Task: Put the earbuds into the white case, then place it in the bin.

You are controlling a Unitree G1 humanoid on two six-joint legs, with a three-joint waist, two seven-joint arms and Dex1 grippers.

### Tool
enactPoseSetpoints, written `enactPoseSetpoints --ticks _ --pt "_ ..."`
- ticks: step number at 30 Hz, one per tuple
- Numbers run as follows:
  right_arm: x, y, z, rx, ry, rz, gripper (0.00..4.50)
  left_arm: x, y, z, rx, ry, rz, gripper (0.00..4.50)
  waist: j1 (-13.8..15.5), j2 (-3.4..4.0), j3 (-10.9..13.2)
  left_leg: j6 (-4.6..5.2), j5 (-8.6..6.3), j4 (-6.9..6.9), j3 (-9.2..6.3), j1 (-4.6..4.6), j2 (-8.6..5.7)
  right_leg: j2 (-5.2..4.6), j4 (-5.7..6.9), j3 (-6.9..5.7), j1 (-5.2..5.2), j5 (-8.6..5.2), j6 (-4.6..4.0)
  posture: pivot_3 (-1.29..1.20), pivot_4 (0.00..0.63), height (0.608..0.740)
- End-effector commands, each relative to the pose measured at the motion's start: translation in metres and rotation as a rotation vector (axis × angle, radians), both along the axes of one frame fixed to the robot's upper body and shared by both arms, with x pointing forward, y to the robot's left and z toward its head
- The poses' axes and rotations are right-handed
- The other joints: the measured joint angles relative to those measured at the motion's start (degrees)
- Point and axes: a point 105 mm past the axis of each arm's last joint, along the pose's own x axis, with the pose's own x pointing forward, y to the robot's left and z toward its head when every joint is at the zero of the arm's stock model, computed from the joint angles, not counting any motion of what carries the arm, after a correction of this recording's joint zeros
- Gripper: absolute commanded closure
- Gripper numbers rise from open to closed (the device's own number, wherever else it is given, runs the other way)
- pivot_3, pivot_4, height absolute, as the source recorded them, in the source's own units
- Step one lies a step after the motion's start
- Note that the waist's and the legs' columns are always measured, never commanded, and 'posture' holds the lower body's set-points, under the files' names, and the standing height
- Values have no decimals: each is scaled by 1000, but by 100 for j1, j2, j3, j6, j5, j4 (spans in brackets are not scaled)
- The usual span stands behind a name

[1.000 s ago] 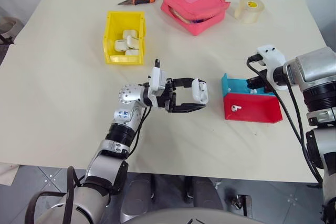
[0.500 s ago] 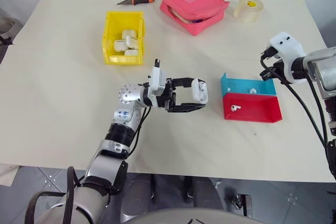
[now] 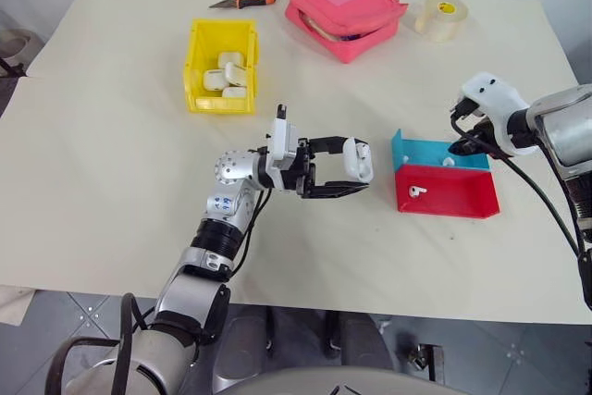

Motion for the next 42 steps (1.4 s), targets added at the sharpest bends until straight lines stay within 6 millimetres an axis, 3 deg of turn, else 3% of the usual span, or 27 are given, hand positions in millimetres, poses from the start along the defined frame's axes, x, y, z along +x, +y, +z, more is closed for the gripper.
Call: enactPoseSetpoints --ticks 1,7,22,42 --pt "0 -10 18 -46 -25 7 3300 -3 -1 4 -26 -22 4 1712 -2 0 0 0 0 0 1 0 0 1 0 -1 0 0 0 0 150 740" --pt "-2 -12 20 -66 12 32 3300 -1 4 5 -38 -10 29 1712 -1 0 0 0 0 0 0 0 1 1 0 0 0 0 0 0 150 740" --pt "-5 -13 1 -125 78 81 3300 -1 19 3 -12 10 63 1712 1 4 2 -1 0 2 -6 0 1 1 1 -1 0 0 0 0 150 740" --pt "19 1 -5 -99 45 98 3300 -3 24 1 -10 13 110 1712 -19 4 2 -4 2 2 -4 0 2 2 3 -2 0 0 0 0 150 740"
